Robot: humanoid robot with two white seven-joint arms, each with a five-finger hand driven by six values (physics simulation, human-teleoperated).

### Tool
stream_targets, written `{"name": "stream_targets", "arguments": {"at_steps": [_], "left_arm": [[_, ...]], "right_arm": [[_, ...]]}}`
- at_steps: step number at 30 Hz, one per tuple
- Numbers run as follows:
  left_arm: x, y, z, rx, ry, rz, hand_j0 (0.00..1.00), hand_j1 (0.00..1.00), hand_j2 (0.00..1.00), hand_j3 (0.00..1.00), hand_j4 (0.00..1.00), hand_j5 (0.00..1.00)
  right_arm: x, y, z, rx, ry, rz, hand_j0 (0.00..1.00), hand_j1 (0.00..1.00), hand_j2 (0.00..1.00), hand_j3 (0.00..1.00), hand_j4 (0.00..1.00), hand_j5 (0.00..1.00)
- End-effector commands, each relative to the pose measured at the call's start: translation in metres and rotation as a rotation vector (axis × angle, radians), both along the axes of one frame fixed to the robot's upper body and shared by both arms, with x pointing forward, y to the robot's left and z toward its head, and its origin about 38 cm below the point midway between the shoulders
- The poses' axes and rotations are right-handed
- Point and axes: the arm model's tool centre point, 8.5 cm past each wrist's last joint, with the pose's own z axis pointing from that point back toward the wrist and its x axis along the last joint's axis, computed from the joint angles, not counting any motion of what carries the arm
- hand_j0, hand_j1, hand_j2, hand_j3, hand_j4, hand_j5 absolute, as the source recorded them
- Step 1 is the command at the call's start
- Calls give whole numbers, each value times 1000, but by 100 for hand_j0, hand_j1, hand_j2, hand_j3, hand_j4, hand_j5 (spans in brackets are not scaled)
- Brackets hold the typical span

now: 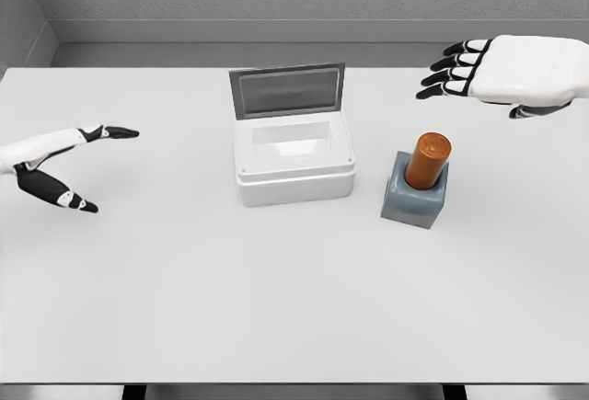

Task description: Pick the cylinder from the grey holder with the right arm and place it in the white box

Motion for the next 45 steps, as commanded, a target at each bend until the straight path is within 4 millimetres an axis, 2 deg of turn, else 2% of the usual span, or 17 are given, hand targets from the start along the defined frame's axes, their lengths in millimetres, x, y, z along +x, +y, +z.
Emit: {"name": "stream_targets", "arguments": {"at_steps": [1, 5, 7, 8, 10, 12, 17, 45], "left_arm": [[-2, -1, -1, 1, 9, -4, 100, 100, 100, 100, 100, 100], [-1, -1, -2, -2, 10, -4, 100, 100, 100, 100, 100, 100], [-1, 5, -4, 6, 17, 13, 100, 100, 100, 100, 100, 100], [-1, 7, -6, 6, 20, 21, 100, 100, 100, 100, 100, 100], [-2, 17, -3, 22, 22, 41, 100, 100, 100, 100, 100, 100], [2, 8, -14, -3, 34, 37, 100, 100, 100, 100, 100, 100], [1, 7, -15, -1, 36, 33, 100, 100, 100, 100, 100, 100], [-1, -1, -22, 12, 45, 10, 100, 100, 100, 100, 100, 100]], "right_arm": [[0, -1, 1, 2, -2, -4, 100, 100, 100, 100, 100, 100], [1, 7, -3, 15, 7, 12, 100, 100, 100, 100, 100, 100], [5, 32, -29, 27, 70, 45, 100, 100, 100, 100, 100, 100], [5, 35, -34, 24, 85, 50, 100, 100, 100, 100, 100, 100], [5, 36, -35, 19, 86, 52, 100, 100, 100, 100, 100, 100], [4, 38, -46, 3, 113, 61, 100, 100, 100, 100, 100, 100], [1, 39, -64, -37, 148, 68, 100, 100, 100, 100, 100, 100], [5, 33, -80, -63, 184, 43, 100, 100, 100, 100, 100, 100]]}}
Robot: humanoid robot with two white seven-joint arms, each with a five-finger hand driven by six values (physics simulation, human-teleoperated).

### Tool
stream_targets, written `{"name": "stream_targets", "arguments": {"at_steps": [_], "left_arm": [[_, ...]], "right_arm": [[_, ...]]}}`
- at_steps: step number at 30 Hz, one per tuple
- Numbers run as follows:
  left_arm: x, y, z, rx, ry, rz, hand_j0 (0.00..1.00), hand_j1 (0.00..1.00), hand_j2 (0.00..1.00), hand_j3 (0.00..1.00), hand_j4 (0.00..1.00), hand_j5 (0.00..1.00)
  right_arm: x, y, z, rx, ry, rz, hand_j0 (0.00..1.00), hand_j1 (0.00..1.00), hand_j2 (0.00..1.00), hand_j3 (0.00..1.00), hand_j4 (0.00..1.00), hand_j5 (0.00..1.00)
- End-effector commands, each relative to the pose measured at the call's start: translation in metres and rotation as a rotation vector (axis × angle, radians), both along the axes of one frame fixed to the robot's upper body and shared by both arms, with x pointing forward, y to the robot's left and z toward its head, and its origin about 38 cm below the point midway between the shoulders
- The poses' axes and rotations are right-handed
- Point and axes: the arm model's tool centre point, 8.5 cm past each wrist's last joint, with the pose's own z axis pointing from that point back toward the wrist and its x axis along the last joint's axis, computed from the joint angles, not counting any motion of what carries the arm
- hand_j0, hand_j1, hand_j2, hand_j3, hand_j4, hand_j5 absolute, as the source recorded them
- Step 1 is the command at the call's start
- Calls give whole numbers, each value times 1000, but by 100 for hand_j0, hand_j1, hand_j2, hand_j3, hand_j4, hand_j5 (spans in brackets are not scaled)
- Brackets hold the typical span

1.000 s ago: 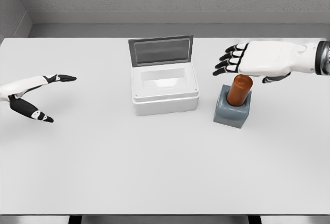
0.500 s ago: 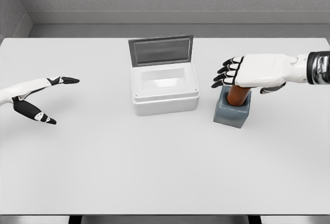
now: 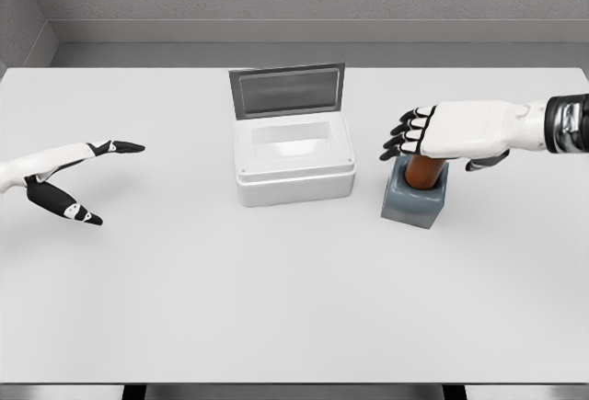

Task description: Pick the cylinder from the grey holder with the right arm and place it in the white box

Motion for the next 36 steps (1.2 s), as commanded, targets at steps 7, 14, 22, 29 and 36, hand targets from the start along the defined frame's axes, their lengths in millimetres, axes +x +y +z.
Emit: {"name": "stream_targets", "arguments": {"at_steps": [7, 14, 22, 29, 36], "left_arm": [[-1, -2, -3, -6, 12, -2, 100, 100, 100, 100, 100, 100], [-1, -2, -4, -4, 13, -3, 100, 100, 100, 100, 100, 100], [-3, -5, -7, -3, 22, -15, 100, 100, 100, 100, 100, 100], [-3, -6, -6, -3, 20, -16, 100, 100, 100, 100, 100, 100], [-3, -6, -7, -3, 22, -17, 100, 100, 100, 100, 100, 100]], "right_arm": [[4, 1, -7, -1, 14, -9, 100, 100, 100, 100, 100, 100], [10, 2, -12, -2, 16, -22, 100, 100, 100, 100, 100, 100], [10, 2, -14, -6, 21, -21, 100, 100, 100, 100, 100, 100], [11, 8, -15, -2, 20, -11, 100, 100, 100, 100, 100, 100], [10, 9, -15, -2, 20, -2, 72, 72, 72, 72, 72, 72]]}}
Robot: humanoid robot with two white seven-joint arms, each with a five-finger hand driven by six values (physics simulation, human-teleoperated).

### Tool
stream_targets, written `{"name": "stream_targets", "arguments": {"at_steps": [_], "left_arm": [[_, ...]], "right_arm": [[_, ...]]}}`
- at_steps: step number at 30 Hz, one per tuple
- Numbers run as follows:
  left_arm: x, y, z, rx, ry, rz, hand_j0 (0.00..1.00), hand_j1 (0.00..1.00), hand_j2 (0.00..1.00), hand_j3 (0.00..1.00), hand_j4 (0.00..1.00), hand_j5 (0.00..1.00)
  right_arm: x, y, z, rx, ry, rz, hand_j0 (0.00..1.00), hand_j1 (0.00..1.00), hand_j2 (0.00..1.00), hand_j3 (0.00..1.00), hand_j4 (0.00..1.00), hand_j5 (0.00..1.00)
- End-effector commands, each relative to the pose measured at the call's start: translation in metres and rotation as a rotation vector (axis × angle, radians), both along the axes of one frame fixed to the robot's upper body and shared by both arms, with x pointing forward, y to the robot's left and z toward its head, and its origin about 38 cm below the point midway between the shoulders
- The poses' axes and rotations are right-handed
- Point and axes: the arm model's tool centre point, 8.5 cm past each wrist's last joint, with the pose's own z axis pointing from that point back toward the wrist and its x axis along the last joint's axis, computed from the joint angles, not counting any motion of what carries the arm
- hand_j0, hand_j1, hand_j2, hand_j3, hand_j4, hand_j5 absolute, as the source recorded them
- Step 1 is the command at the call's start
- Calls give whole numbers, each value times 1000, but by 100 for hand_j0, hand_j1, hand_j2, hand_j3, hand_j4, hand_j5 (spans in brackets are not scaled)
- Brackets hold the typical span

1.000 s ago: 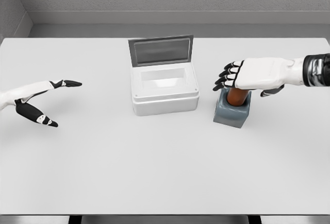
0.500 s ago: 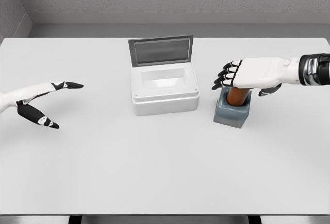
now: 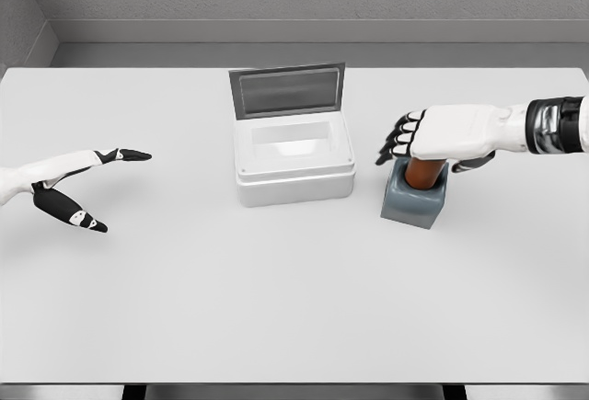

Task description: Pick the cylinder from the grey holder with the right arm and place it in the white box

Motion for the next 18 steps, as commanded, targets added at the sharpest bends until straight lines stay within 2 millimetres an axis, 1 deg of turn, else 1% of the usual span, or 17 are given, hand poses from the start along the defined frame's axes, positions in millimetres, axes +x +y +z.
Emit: {"name": "stream_targets", "arguments": {"at_steps": [1, 2, 4, 6, 8, 9, 11, 12, 14, 16, 17, 18], "left_arm": [[0, 1, 1, -7, 0, 5, 100, 100, 100, 100, 100, 100], [0, 0, 1, -6, 2, 4, 100, 100, 100, 100, 100, 100], [0, 0, 1, -6, 2, 4, 100, 100, 100, 100, 100, 100], [0, 0, 1, -6, 2, 4, 100, 100, 100, 100, 100, 100], [0, 0, 1, -6, 2, 4, 100, 100, 100, 100, 100, 100], [0, 0, 1, -6, 2, 4, 100, 100, 100, 100, 100, 100], [0, 0, 1, -7, 1, 3, 100, 100, 100, 100, 100, 100], [0, 0, 1, -6, 2, 4, 100, 100, 100, 100, 100, 100], [0, 0, 1, -6, 2, 4, 100, 100, 100, 100, 100, 100], [0, 0, 1, -6, 2, 4, 100, 100, 100, 100, 100, 100], [0, 0, 1, -6, 2, 4, 100, 100, 100, 100, 100, 100], [0, 0, 0, -6, 2, 2, 100, 100, 100, 100, 100, 100]], "right_arm": [[-1, 0, 0, 1, 2, 3, 67, 67, 67, 67, 67, 67], [-2, 0, 0, 0, 2, 18, 55, 55, 55, 55, 55, 55], [-2, 1, 0, -1, 4, 26, 40, 40, 40, 40, 40, 40], [-2, 0, 0, -2, 4, 25, 39, 39, 39, 39, 39, 39], [-3, -3, 1, -4, 3, 20, 27, 27, 27, 27, 27, 27], [-2, -3, 3, -5, -2, 19, 23, 23, 23, 23, 23, 23], [-2, -5, 5, -5, -7, 14, 23, 23, 23, 23, 23, 23], [-1, -13, 9, -13, -17, -2, 22, 22, 22, 22, 22, 22], [1, -16, 20, 4, -42, -14, 22, 22, 22, 22, 22, 22], [6, -10, 27, 22, -55, -8, 21, 21, 21, 21, 21, 21], [14, 2, 33, 54, -69, 2, 21, 21, 21, 21, 21, 21], [21, 5, 36, 79, -76, -6, 21, 21, 21, 21, 21, 21]]}}
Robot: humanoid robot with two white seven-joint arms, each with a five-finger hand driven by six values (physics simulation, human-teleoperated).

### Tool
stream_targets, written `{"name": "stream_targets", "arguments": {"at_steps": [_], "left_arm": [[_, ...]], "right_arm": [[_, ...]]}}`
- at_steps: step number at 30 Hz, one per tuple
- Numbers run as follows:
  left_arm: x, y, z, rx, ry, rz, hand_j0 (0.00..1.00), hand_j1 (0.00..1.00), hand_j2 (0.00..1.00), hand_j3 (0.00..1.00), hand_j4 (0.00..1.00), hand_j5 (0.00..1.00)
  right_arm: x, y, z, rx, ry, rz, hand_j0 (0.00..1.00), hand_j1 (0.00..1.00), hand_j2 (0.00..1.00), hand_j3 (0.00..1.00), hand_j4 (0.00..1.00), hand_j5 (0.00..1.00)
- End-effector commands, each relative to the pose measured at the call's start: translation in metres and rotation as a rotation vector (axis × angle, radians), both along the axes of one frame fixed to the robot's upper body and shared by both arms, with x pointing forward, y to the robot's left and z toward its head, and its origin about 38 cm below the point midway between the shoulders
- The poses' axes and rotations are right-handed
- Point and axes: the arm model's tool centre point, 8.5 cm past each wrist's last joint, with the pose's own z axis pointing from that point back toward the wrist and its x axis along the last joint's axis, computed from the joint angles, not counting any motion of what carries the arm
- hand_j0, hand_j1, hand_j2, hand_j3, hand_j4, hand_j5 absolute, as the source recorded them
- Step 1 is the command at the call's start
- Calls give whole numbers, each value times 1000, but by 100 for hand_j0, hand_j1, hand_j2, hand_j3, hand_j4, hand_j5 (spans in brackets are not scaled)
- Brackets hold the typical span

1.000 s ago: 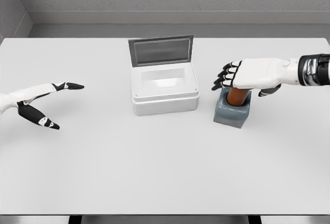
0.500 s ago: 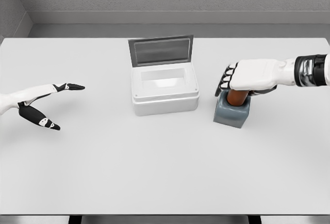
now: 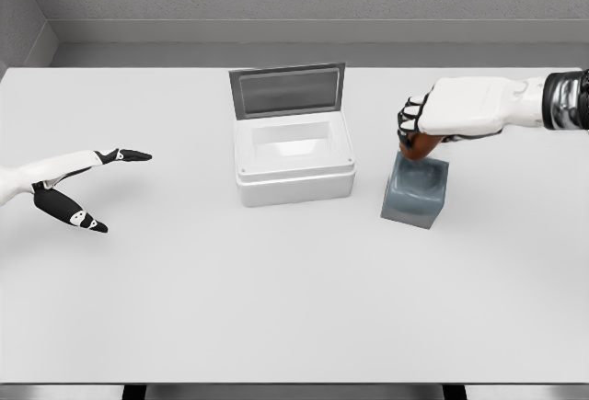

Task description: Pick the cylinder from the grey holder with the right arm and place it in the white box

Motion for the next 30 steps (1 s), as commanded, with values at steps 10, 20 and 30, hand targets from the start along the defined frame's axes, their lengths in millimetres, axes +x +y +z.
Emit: {"name": "stream_targets", "arguments": {"at_steps": [10, 20, 30], "left_arm": [[0, 0, 1, -6, 2, 3, 100, 100, 100, 100, 100, 100], [0, 0, 1, -6, 2, 3, 100, 100, 100, 100, 100, 100], [0, 0, 1, -6, 2, 3, 100, 100, 100, 100, 100, 100]], "right_arm": [[46, 64, 8, 147, 7, 25, 19, 19, 19, 19, 19, 19], [59, 75, -8, 119, 32, 7, 19, 19, 19, 19, 19, 19], [45, 77, -2, 108, 9, 50, 19, 19, 19, 19, 19, 19]]}}
